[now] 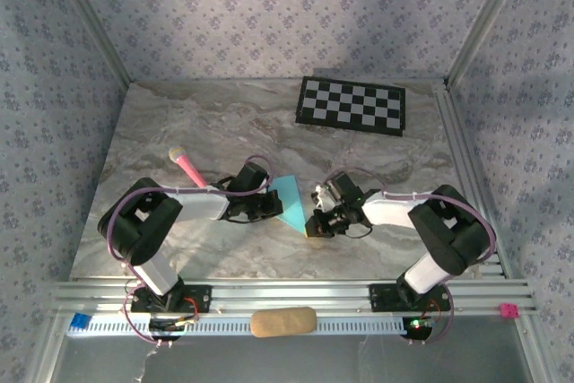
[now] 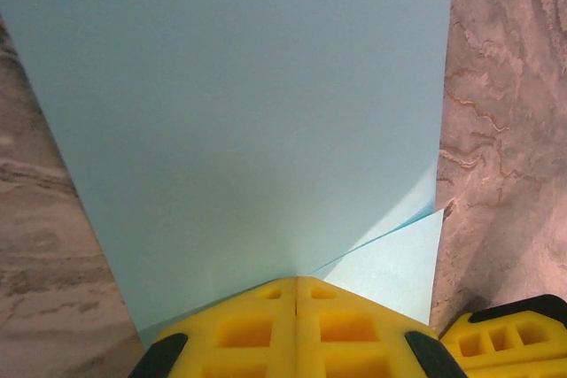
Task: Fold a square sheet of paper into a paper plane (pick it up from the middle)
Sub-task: Third fold the triangle at the center of the table.
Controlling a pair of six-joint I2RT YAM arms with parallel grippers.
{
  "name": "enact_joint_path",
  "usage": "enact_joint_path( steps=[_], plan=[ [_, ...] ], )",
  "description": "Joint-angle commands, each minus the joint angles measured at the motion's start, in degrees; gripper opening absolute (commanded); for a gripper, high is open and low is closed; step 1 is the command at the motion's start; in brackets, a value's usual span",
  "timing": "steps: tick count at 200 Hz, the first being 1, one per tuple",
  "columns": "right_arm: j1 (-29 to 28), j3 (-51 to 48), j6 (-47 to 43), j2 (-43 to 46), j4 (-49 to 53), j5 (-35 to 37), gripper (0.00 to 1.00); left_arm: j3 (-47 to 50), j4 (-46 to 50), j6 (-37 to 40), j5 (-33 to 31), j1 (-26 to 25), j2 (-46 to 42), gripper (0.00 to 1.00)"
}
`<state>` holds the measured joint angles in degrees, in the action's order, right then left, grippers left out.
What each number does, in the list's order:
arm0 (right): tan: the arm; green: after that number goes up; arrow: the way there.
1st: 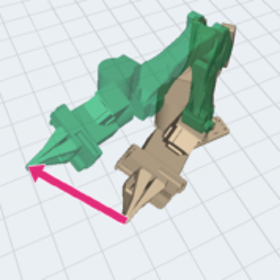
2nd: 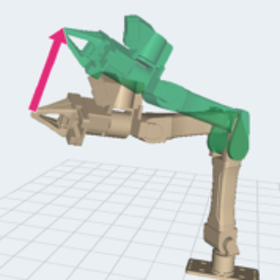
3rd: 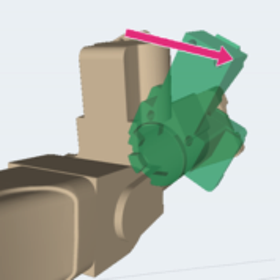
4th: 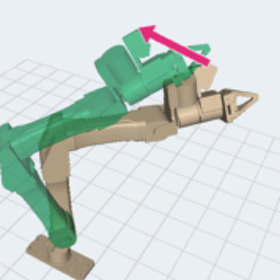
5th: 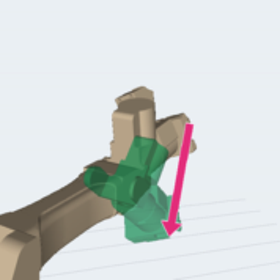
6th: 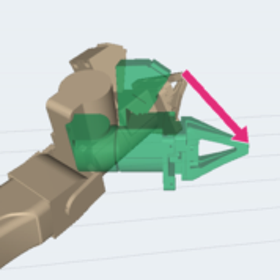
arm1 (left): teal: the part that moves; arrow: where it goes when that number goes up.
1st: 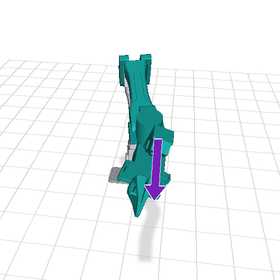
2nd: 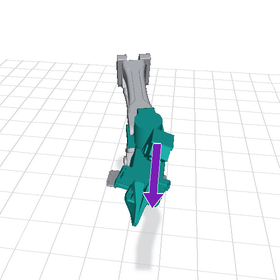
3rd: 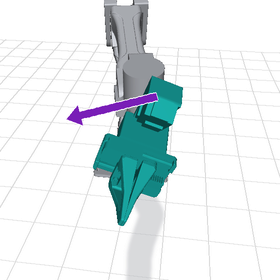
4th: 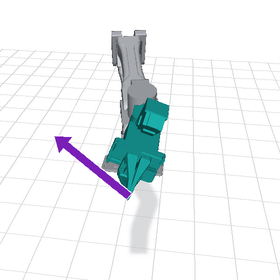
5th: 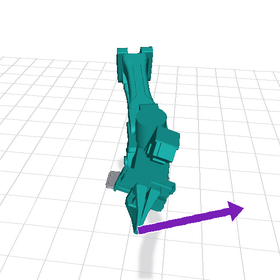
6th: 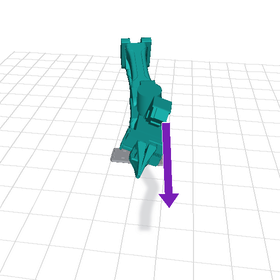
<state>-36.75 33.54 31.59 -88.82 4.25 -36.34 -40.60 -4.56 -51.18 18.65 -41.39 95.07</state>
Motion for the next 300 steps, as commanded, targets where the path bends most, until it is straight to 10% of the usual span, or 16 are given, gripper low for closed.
enact_joint_path(
  steps=[1, 181, 300],
  plan=[
    [0.8, -1.2, -1.3, 3.4, 3.0, -0.9, 0.09, 0.1, 3.0, 2.3, -3.4, 0.3, 3.2, 0.04],
    [2.3, 2.3, 6.2, -6.7, -3.7, 2.1, 0.01, -9.4, 7.6, 10.8, 0.1, 2.0, 5.1, 0.10],
    [2.0, 3.2, 11.0, -8.5, -5.4, 2.4, 0.00, -8.4, -0.7, -2.3, 1.0, -5.1, 4.6, 0.14]
  ],
)
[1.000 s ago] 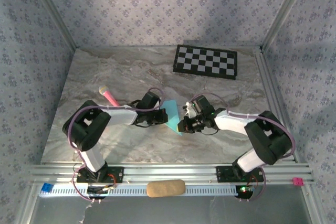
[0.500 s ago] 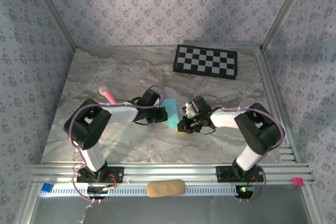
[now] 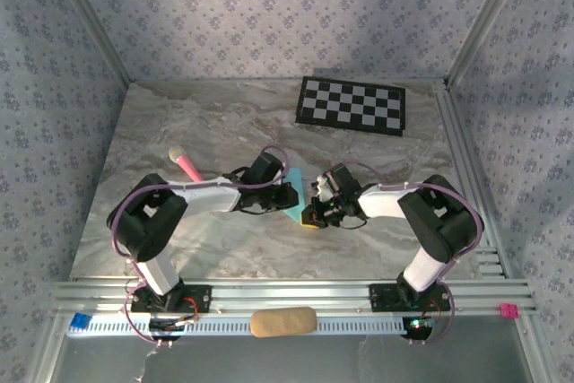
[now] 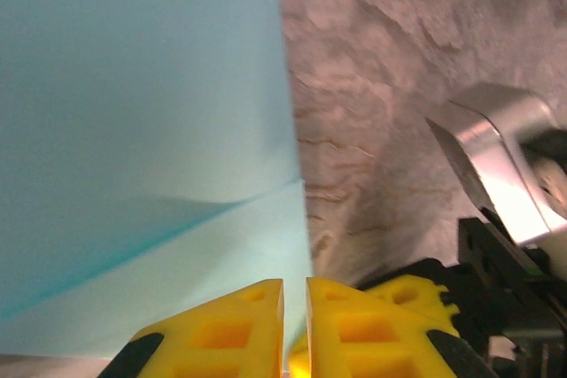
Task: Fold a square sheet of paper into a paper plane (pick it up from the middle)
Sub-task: Third fold the triangle at the center of the table.
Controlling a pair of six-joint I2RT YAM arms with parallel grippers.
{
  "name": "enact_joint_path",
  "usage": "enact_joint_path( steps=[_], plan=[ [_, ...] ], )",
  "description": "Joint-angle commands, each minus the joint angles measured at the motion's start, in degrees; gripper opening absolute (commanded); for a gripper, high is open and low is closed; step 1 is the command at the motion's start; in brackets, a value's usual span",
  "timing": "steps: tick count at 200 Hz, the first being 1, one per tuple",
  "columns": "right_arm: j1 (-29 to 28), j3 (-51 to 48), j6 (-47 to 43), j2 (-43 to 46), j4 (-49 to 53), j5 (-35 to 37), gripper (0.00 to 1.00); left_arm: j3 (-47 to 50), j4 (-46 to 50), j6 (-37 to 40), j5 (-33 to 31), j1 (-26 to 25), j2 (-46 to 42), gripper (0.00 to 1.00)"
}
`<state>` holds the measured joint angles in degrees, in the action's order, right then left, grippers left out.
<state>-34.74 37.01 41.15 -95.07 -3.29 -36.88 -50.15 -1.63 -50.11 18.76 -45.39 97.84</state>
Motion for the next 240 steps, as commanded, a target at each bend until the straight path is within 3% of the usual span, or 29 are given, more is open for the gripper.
enact_joint_path(
  steps=[1, 95, 172, 240],
  plan=[
    [0.1, -0.2, 1.4, -2.2, 2.2, 3.0, 0.00, 1.2, -3.7, -3.4, 0.9, -1.2, 1.9, 0.14],
    [0.0, -0.6, 1.3, -3.4, 2.8, 3.7, 0.00, 10.8, -14.7, -2.3, -0.4, 2.8, 3.5, 0.17],
    [0.0, -0.6, 1.0, -3.7, 3.1, 3.6, 0.00, 8.2, -3.3, -0.5, -1.8, 7.9, 1.7, 0.18],
    [-0.1, -0.6, 0.9, -3.3, 3.1, 3.7, 0.00, 9.6, -4.3, 0.7, -1.3, 11.3, 0.5, 0.19]
  ],
)
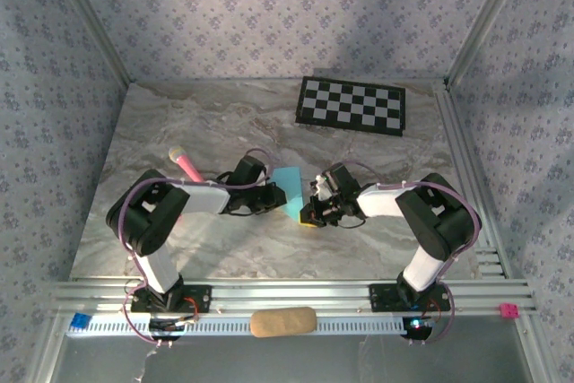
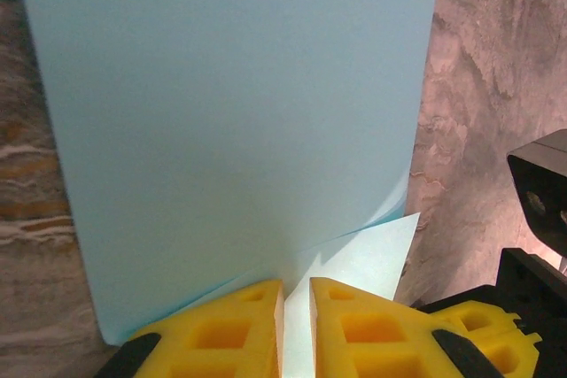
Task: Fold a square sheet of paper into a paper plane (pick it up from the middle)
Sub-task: Third fold the triangle at the center of the table.
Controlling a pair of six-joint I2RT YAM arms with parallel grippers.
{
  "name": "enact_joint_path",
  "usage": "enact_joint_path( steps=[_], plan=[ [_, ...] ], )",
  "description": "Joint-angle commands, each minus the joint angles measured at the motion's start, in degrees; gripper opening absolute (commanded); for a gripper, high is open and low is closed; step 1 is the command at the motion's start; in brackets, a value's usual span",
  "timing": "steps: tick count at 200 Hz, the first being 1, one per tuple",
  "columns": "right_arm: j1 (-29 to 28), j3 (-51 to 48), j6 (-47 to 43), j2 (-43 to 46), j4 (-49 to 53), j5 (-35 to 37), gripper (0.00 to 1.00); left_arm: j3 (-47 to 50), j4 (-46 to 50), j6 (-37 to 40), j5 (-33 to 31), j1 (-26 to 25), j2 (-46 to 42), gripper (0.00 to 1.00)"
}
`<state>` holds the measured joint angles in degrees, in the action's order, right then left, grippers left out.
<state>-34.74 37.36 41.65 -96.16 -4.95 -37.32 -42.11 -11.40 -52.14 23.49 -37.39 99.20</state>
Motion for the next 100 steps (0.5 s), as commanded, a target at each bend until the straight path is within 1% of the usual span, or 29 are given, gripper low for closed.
enact_joint_path(
  steps=[1, 55, 100],
  plan=[
    [-0.1, -1.0, 0.4, -2.1, 4.8, 4.1, 0.00, 1.6, 5.4, 2.8, -6.0, 3.4, -0.9, 0.19],
    [-0.2, -0.9, 0.4, -1.8, 4.7, 3.7, 0.00, 1.9, 7.6, 3.7, -5.7, 7.3, -2.8, 0.19],
    [-0.5, -0.5, 0.6, -0.3, 3.0, 2.3, 0.00, 1.4, 9.0, 4.0, -5.2, 7.5, -6.4, 0.20]
  ],
)
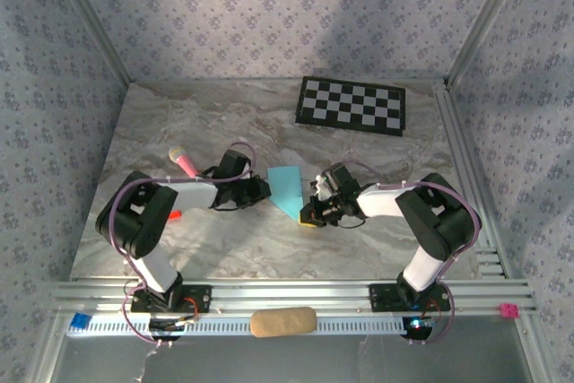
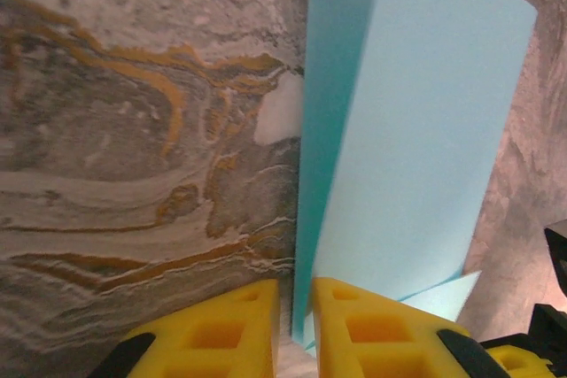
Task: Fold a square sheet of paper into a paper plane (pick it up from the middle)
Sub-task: Third fold the triangle at the center of the table.
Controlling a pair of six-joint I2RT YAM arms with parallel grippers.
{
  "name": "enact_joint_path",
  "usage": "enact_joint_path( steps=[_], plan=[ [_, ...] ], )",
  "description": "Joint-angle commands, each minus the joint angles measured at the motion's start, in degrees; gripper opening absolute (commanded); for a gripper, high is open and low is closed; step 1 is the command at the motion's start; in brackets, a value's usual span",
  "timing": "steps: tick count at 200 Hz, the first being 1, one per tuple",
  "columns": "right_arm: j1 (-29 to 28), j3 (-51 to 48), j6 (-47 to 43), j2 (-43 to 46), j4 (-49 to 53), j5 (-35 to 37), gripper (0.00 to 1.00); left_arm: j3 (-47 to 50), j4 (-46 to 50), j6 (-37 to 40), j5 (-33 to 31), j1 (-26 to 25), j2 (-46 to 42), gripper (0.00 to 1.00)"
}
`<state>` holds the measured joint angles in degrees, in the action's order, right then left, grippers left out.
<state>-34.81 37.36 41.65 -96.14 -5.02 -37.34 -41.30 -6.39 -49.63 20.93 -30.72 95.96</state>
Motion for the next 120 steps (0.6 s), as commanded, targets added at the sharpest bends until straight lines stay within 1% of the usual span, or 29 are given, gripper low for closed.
enact_joint_path(
  steps=[1, 9, 20, 46, 64, 79, 94, 110, 120],
  plan=[
    [-0.4, -0.5, 0.7, -0.2, 3.1, 2.3, 0.00, 0.6, 4.0, 1.5, -2.7, 0.8, -3.2, 0.20],
    [-0.6, -0.4, 1.0, 0.6, 2.0, 1.6, 0.00, 0.5, 4.2, 1.4, -2.6, 0.7, -4.2, 0.21],
    [-0.9, 0.1, 0.8, 2.0, 1.7, 1.3, 0.03, 0.3, 4.8, 1.6, -2.6, 0.7, -5.4, 0.21],
    [-1.1, 2.2, -1.4, 6.9, 4.8, 3.8, 0.09, 0.6, 5.5, 1.8, -3.3, 0.4, -8.5, 0.22],
    [0.0, 3.4, -3.7, 10.5, 8.3, 7.3, 0.17, 0.9, 5.9, 1.8, -3.6, 0.3, -10.2, 0.24],
    [1.9, 3.8, -5.2, 12.2, 10.2, 10.1, 0.26, 1.4, 5.8, 1.7, -3.9, 0.4, -11.4, 0.26],
    [3.9, 4.1, -5.2, 13.0, 11.3, 12.4, 0.32, 1.8, 5.6, 1.6, -3.9, 0.4, -12.2, 0.28],
    [5.5, 4.7, -5.2, 12.4, 11.3, 12.5, 0.37, 1.9, 5.5, 1.6, -3.7, 0.4, -12.8, 0.31],
    [5.9, 5.5, -5.2, 11.6, 10.9, 12.0, 0.39, 1.9, 5.3, 1.6, -3.4, 0.5, -12.8, 0.34]
  ],
)
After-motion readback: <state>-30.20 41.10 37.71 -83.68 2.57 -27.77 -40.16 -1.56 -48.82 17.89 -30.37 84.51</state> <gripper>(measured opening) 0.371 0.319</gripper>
